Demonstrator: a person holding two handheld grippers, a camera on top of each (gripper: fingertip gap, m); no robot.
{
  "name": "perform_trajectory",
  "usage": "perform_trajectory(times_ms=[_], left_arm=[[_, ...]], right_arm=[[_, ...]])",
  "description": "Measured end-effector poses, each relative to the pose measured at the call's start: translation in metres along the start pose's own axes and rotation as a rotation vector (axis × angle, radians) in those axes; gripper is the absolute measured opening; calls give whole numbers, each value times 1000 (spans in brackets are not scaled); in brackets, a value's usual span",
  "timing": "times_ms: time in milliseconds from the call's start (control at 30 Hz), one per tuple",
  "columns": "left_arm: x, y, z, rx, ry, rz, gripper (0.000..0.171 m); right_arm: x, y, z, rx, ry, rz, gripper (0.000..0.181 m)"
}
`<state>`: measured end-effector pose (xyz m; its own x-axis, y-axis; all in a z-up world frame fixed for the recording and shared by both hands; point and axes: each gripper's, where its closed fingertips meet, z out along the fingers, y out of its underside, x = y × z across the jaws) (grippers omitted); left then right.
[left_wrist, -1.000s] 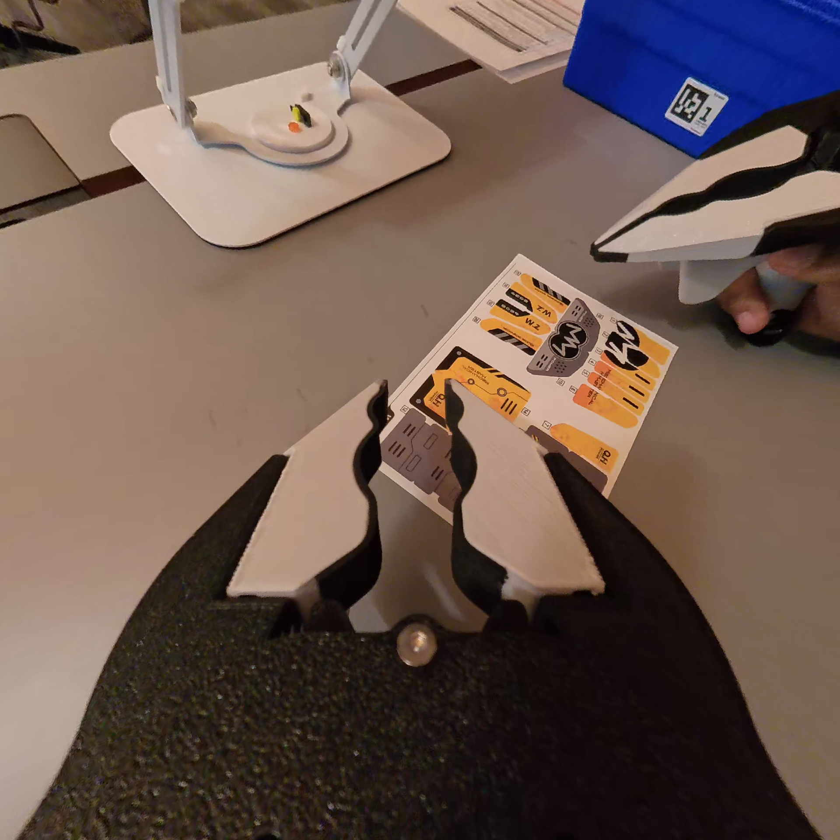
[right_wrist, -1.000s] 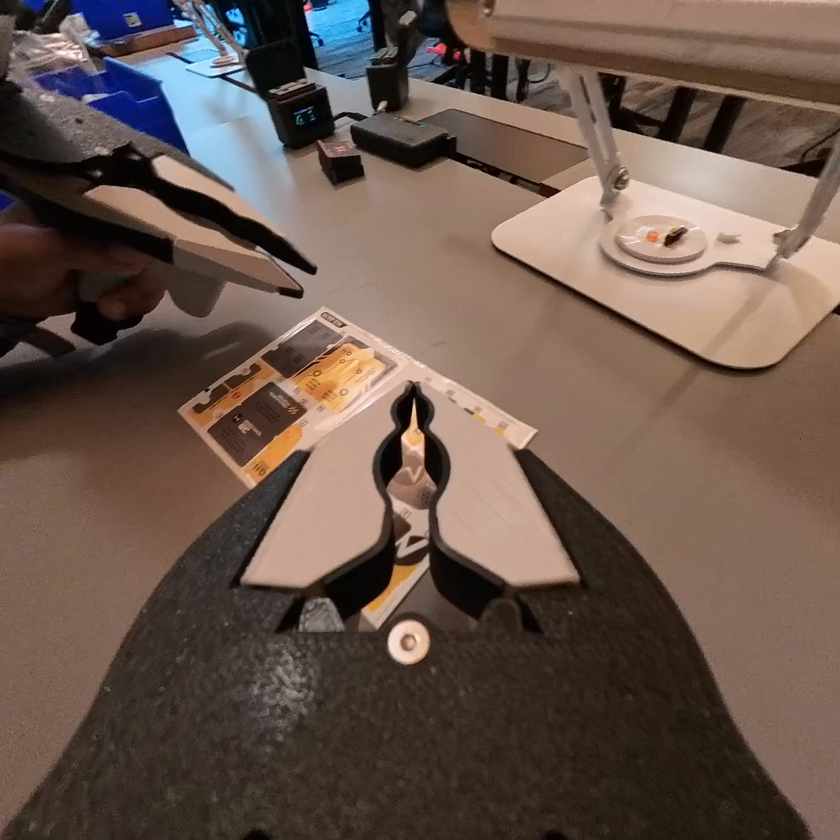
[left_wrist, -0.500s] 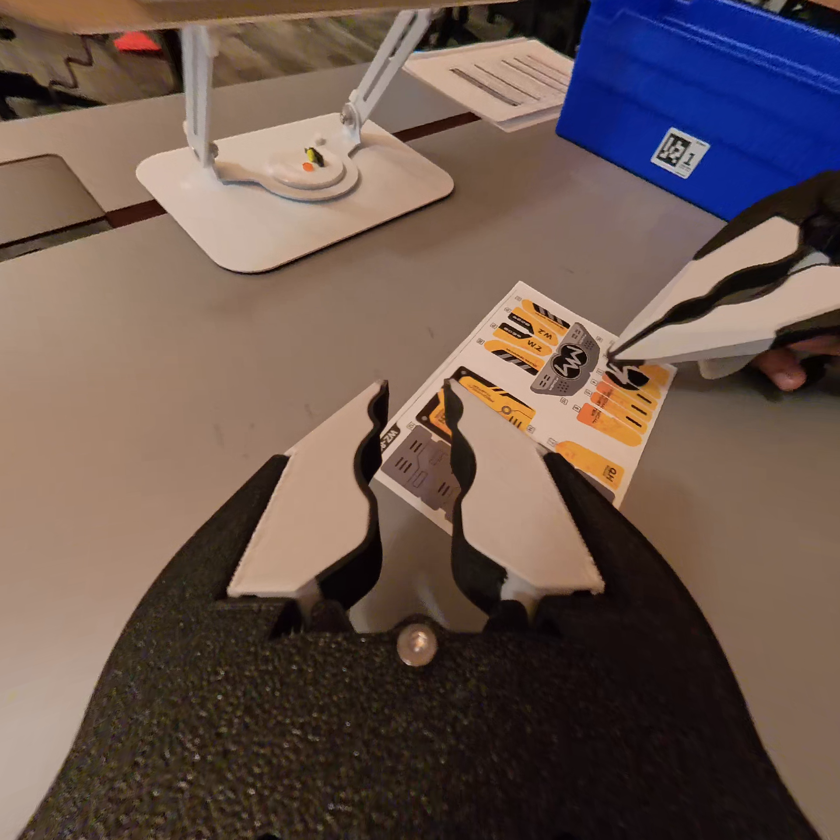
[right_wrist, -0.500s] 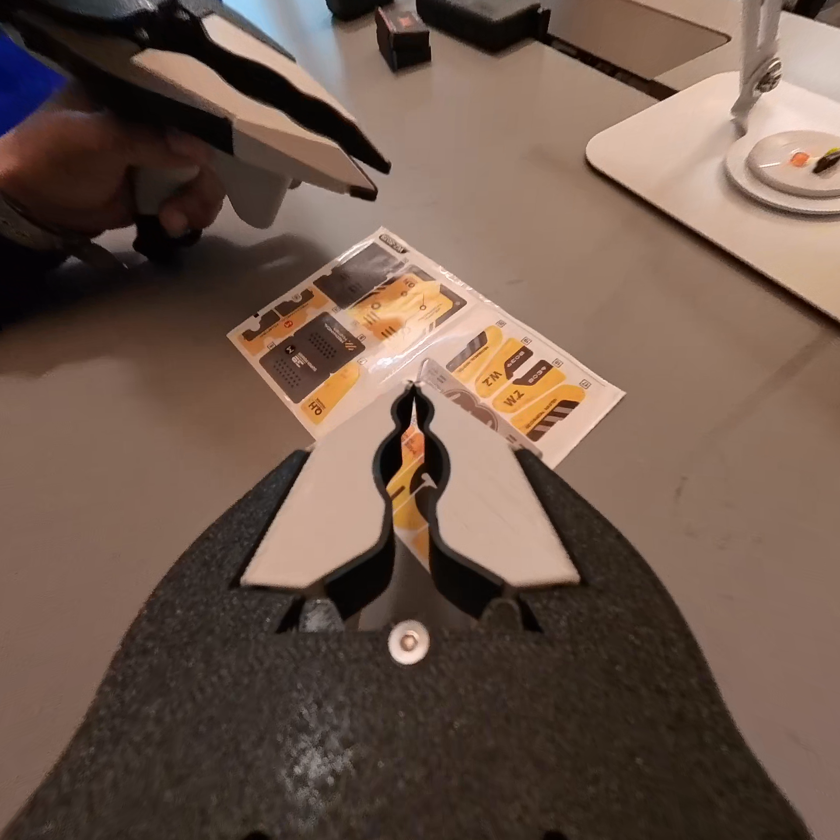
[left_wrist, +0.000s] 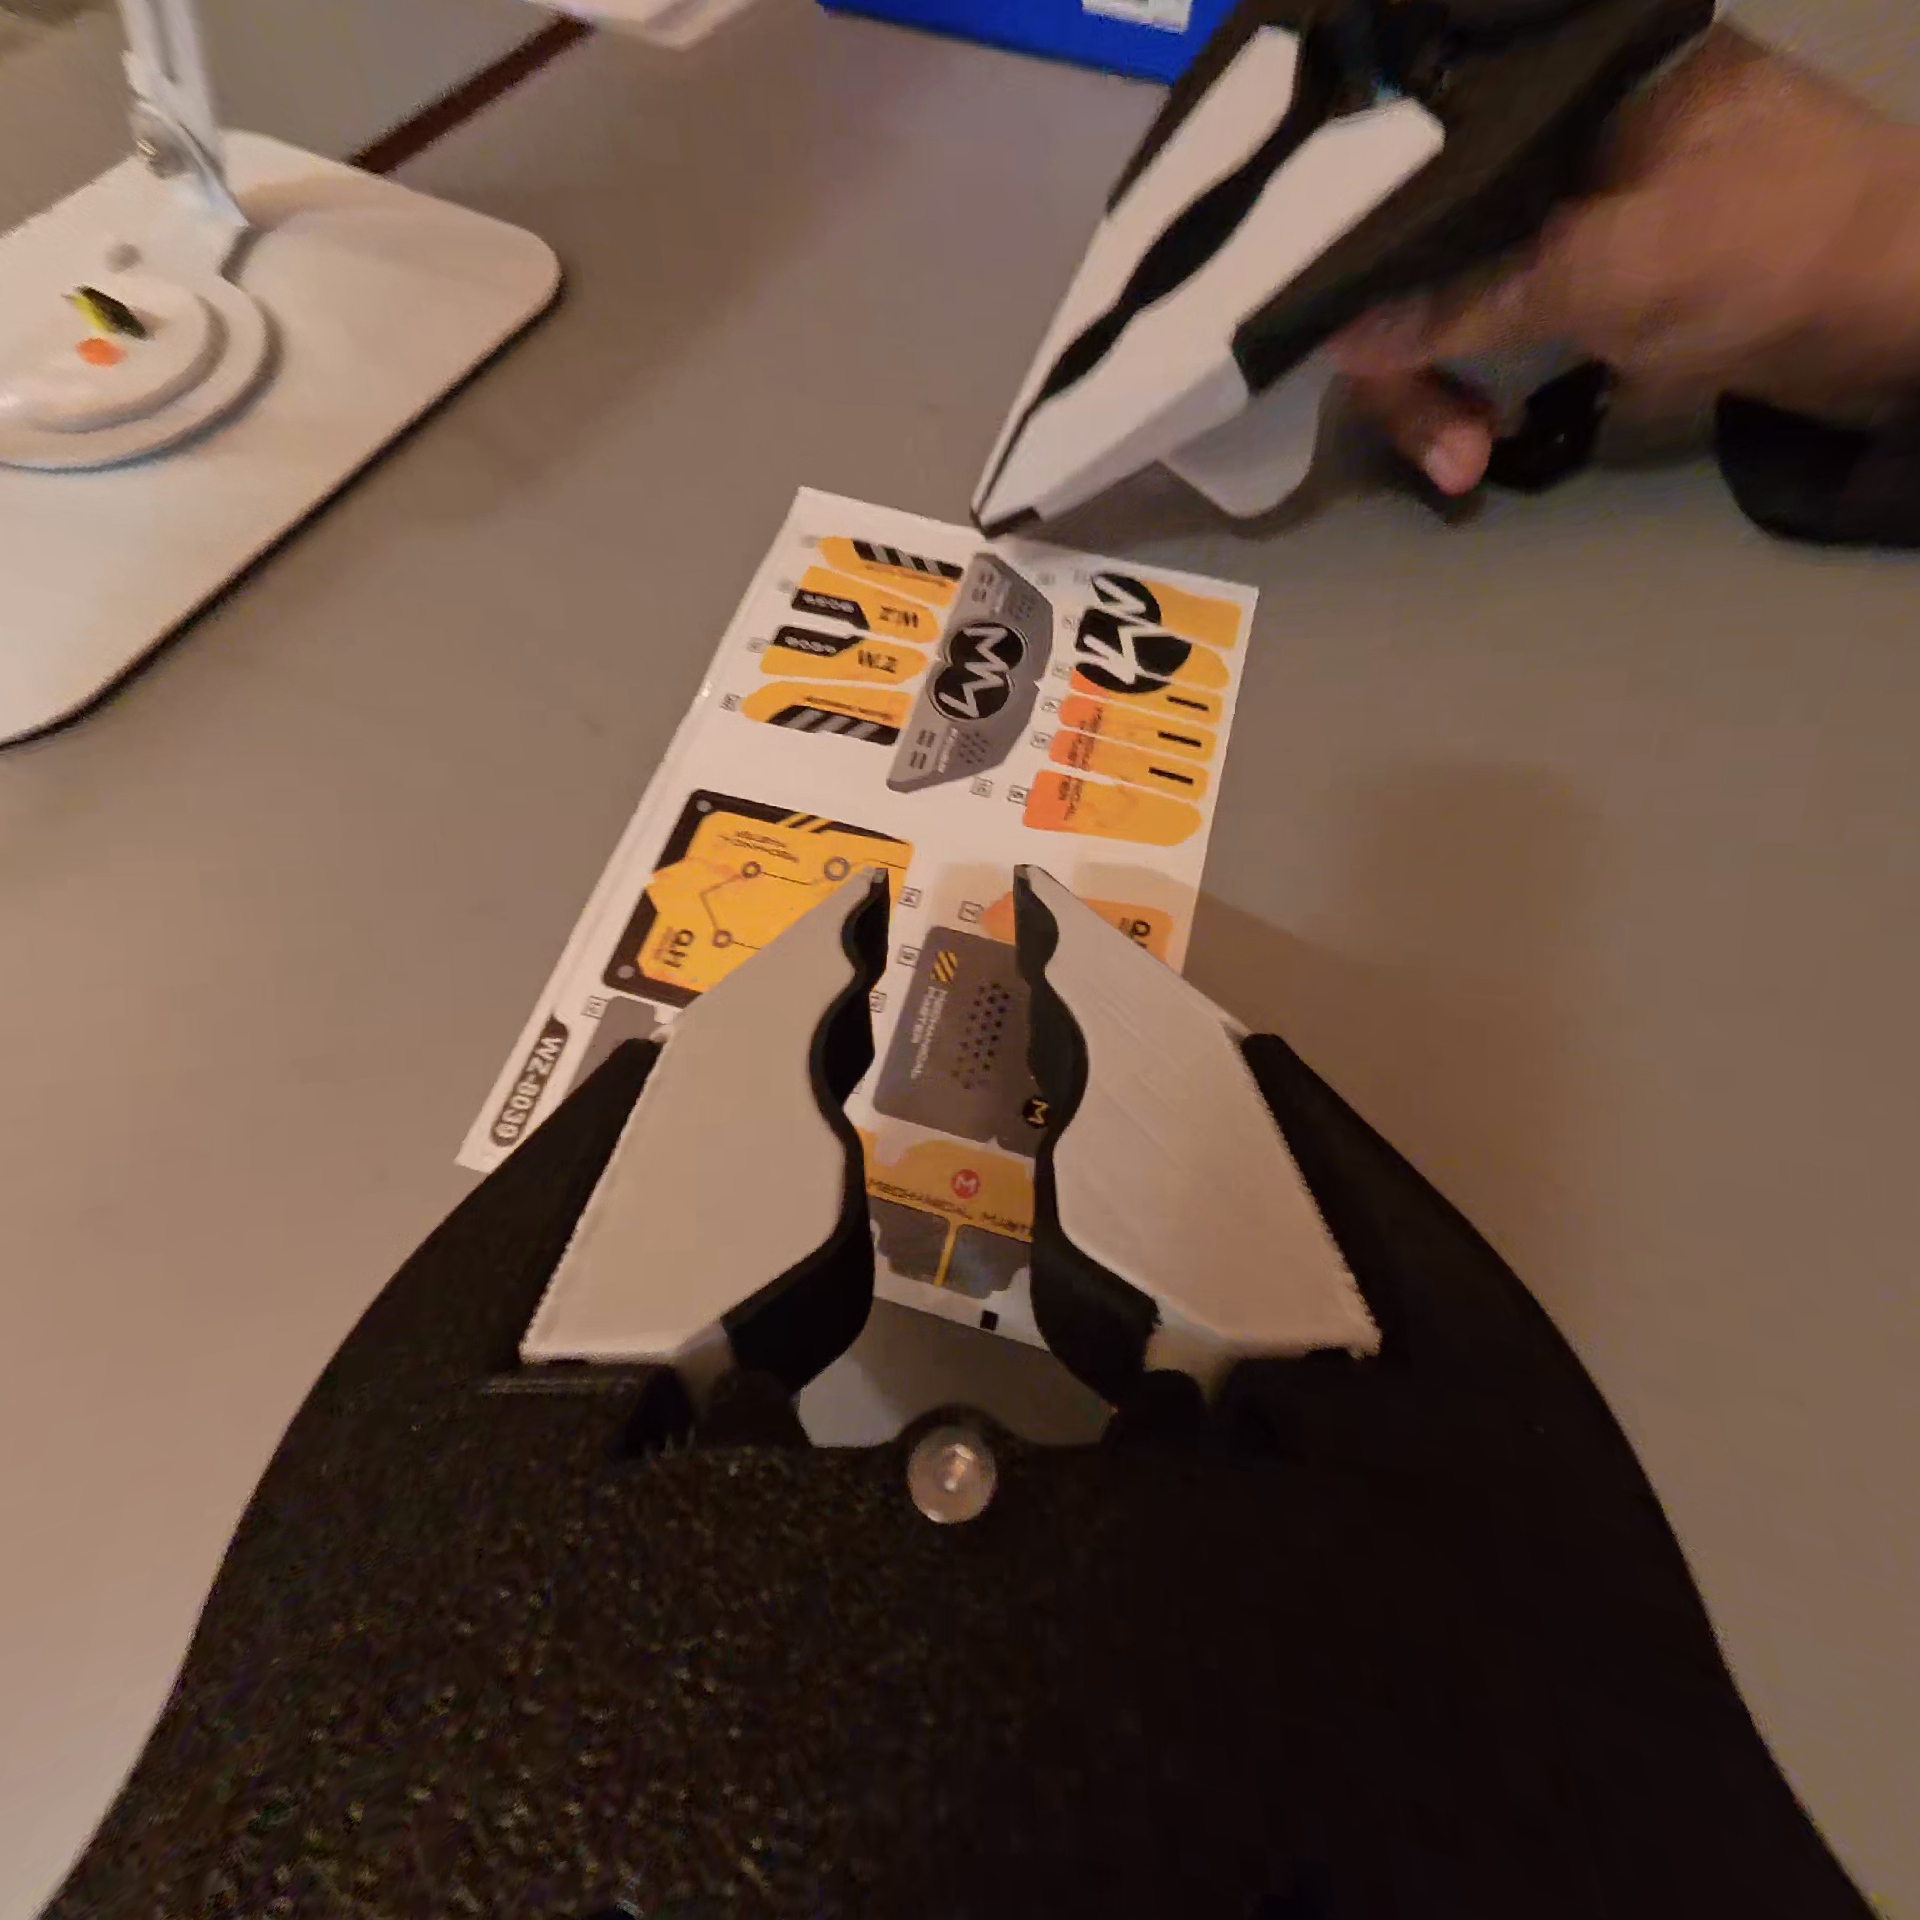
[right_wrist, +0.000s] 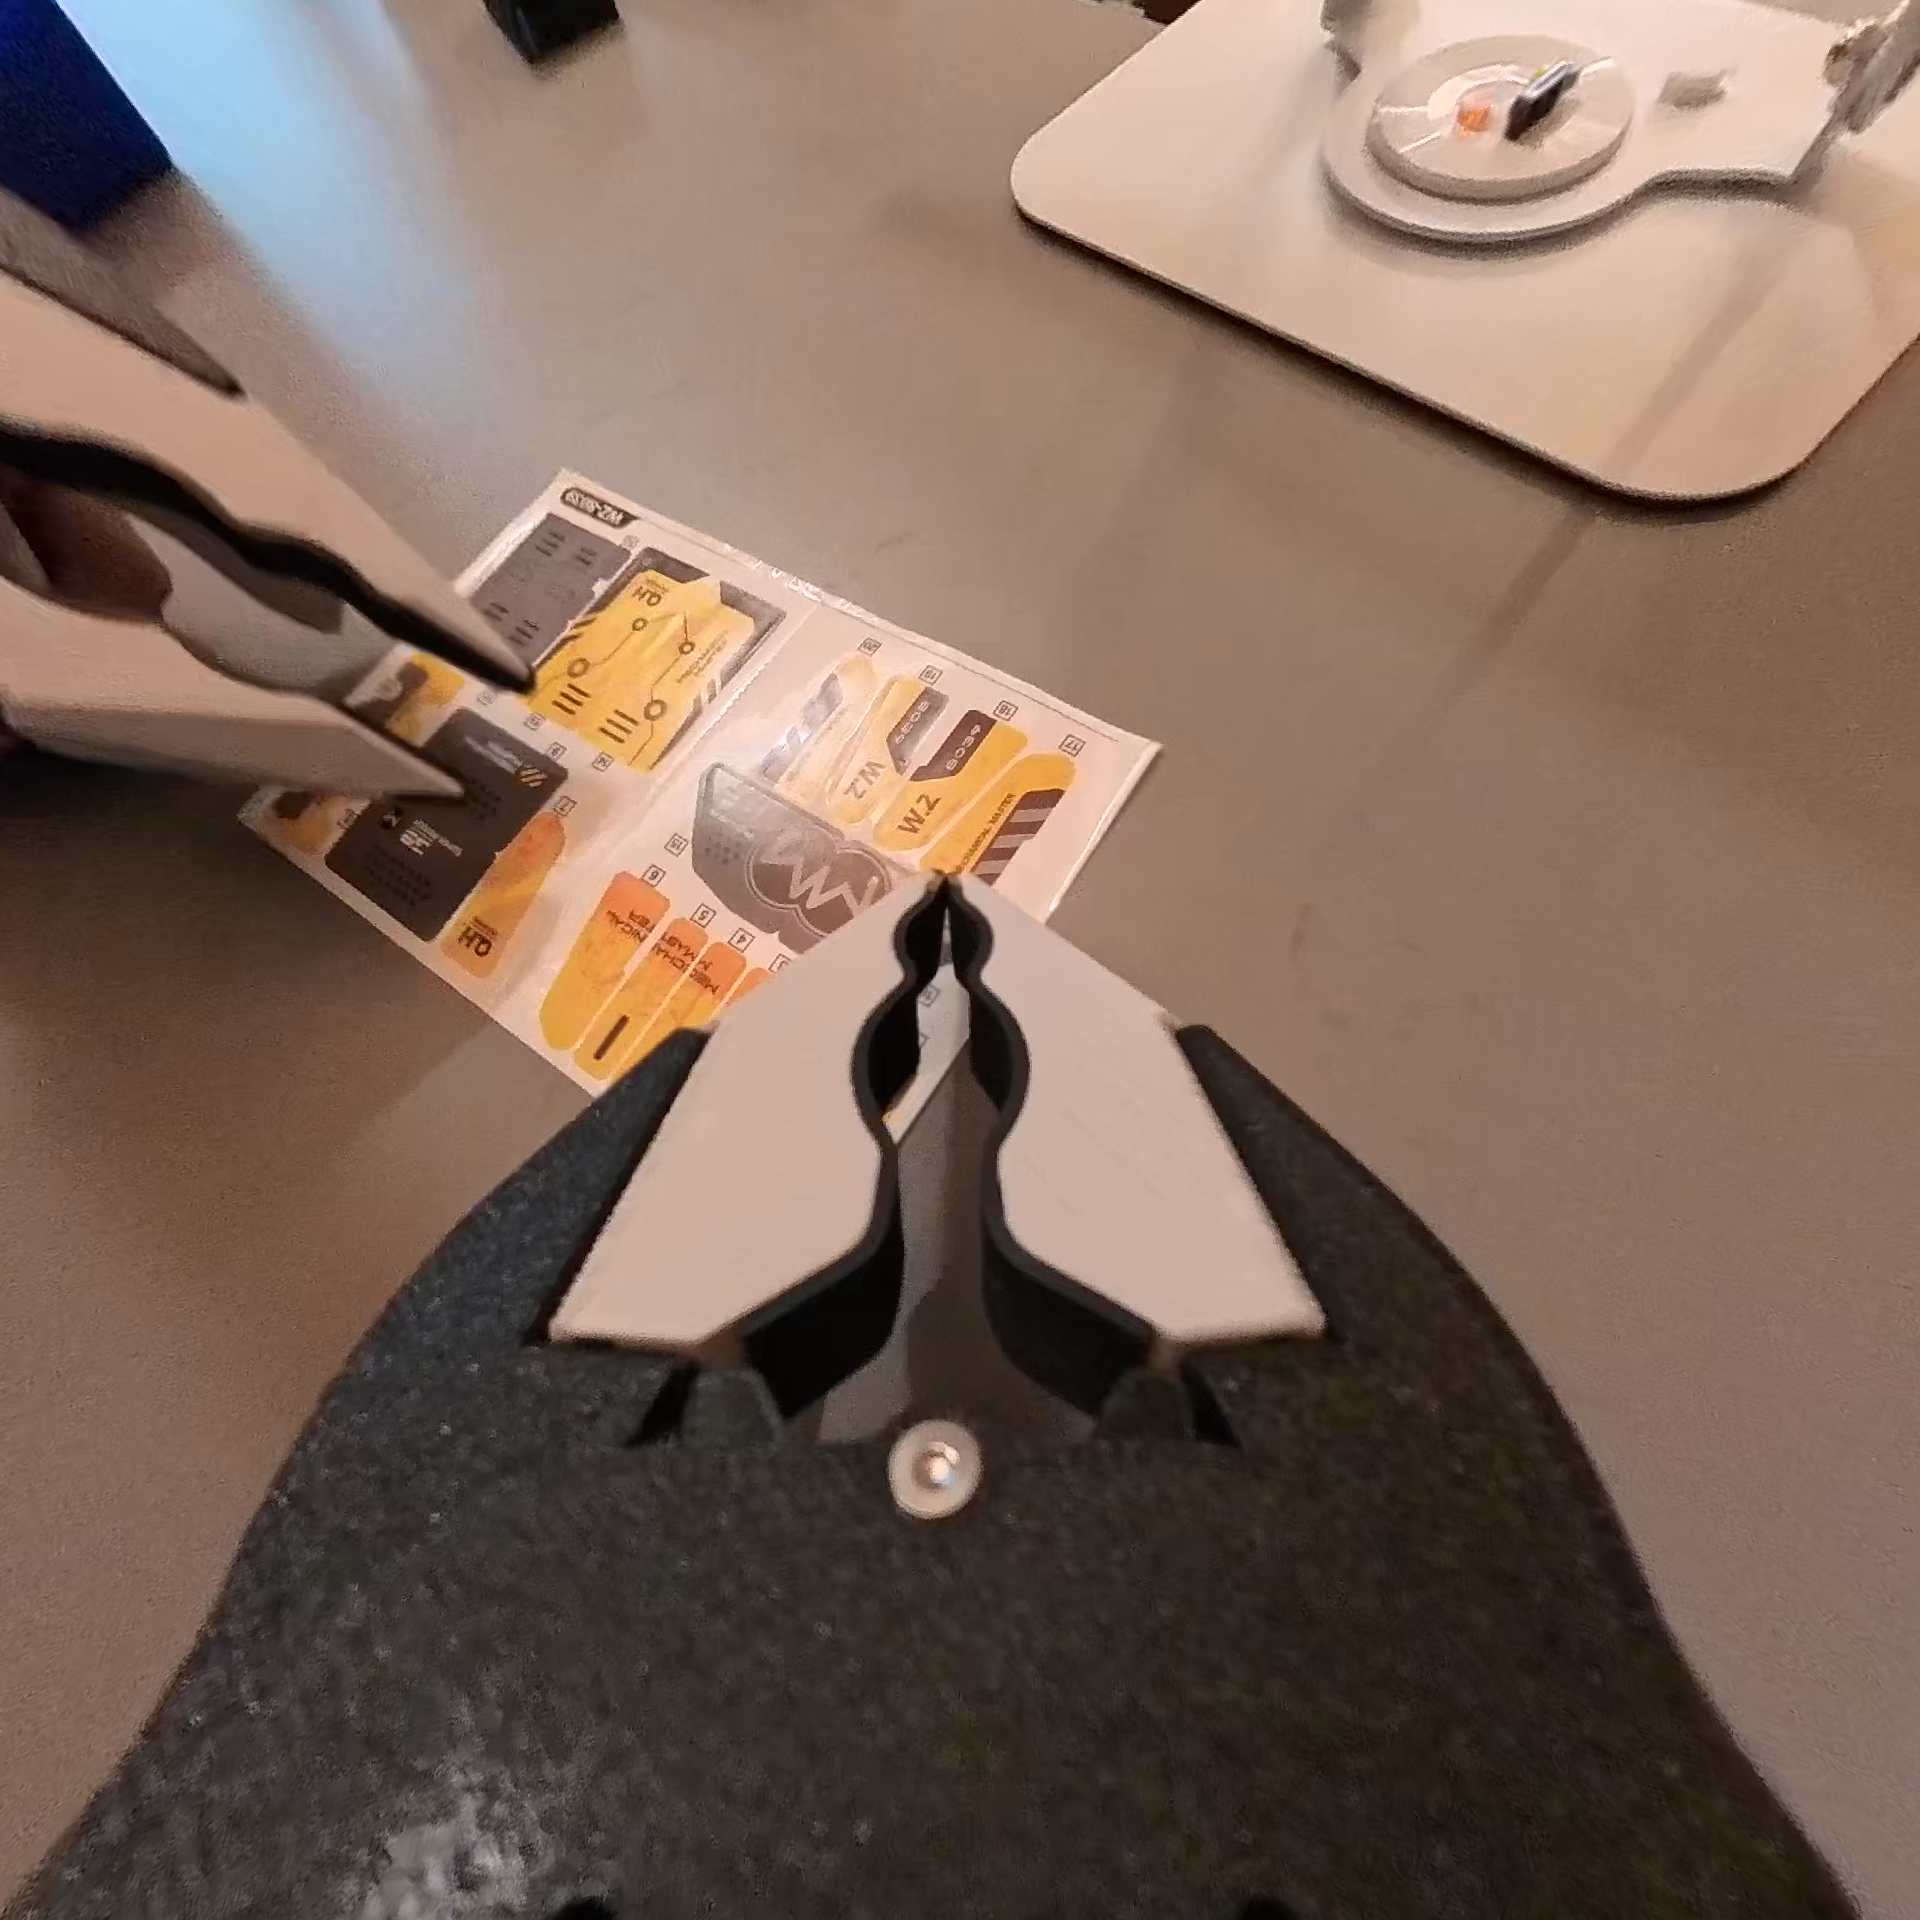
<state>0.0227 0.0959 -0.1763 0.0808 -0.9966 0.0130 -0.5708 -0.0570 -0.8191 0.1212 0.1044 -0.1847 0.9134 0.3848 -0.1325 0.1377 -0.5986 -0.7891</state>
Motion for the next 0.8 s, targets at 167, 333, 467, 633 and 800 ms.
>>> perform_trajectory(times_ms=[167, 333, 467, 633, 800], left_arm=[[2, 8, 6, -55, 4, -5, 23], [-3, 13, 8, -74, 4, -51, 23], [-7, 18, 10, -102, -19, -52, 23], [-11, 19, 10, -110, -43, -55, 22], [-18, 20, 9, -109, -70, -80, 19]], right_arm=[[-1, 2, 2, -15, -5, -1, 1], [-7, 7, 5, -51, -9, -57, 0], [-10, 11, 7, -75, -8, -76, 0], [-11, 13, 8, -90, -21, -68, 0], [-13, 14, 8, -92, -34, -65, 0]])
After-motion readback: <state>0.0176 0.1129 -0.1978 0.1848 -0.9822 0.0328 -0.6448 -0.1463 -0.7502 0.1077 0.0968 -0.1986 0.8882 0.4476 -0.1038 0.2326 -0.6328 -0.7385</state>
